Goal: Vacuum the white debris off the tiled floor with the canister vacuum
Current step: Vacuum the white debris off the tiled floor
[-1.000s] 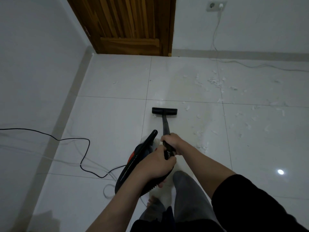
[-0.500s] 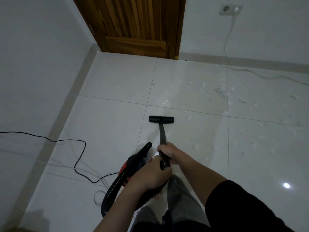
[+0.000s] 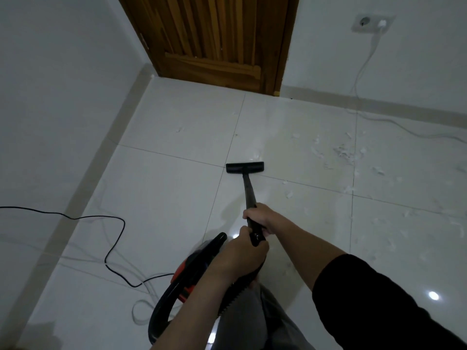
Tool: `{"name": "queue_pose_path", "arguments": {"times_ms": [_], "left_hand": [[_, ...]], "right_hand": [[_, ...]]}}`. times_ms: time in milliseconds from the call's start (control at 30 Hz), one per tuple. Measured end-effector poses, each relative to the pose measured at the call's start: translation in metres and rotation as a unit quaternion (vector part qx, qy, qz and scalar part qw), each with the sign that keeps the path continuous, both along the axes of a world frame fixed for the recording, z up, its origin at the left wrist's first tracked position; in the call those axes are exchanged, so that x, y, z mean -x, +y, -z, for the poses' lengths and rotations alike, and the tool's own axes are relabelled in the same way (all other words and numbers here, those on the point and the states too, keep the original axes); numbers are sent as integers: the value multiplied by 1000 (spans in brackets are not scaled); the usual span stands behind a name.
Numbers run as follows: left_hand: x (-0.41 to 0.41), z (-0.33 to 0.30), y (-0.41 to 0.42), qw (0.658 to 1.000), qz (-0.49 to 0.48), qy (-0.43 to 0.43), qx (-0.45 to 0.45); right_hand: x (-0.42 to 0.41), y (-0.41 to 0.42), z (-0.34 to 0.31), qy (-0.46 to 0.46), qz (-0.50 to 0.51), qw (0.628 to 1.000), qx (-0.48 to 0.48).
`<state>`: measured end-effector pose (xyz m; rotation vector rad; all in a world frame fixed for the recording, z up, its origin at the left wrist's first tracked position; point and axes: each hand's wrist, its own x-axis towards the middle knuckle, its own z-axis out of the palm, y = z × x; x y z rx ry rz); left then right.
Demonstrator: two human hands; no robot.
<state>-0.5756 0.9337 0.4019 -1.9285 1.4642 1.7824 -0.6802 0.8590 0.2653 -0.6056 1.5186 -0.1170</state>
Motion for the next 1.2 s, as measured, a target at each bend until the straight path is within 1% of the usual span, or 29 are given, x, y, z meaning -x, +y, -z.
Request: {"name": "queue_pose_path", "arguments": {"times_ms": [133, 300, 533, 833, 1033, 1200], "left_hand": [[1, 5, -41, 1000, -2, 12, -7], [-1, 6, -104, 1000, 24, -2, -10], [5, 11, -184, 999, 41, -31, 2], [11, 10, -289, 999, 26, -34, -29], [8, 4, -366, 998, 23, -29, -46], [-3, 1, -419, 997, 34, -35, -56]], "right_hand": [[1, -42, 5, 9, -24, 1000, 9], [0, -102, 10, 15, -32, 999, 12], [2, -182, 16, 12, -17, 1000, 15], [7, -286, 29, -10, -10, 999, 29], [6, -359, 30, -13, -8, 1000, 10], [-6, -407, 31, -27, 24, 999, -6]]}}
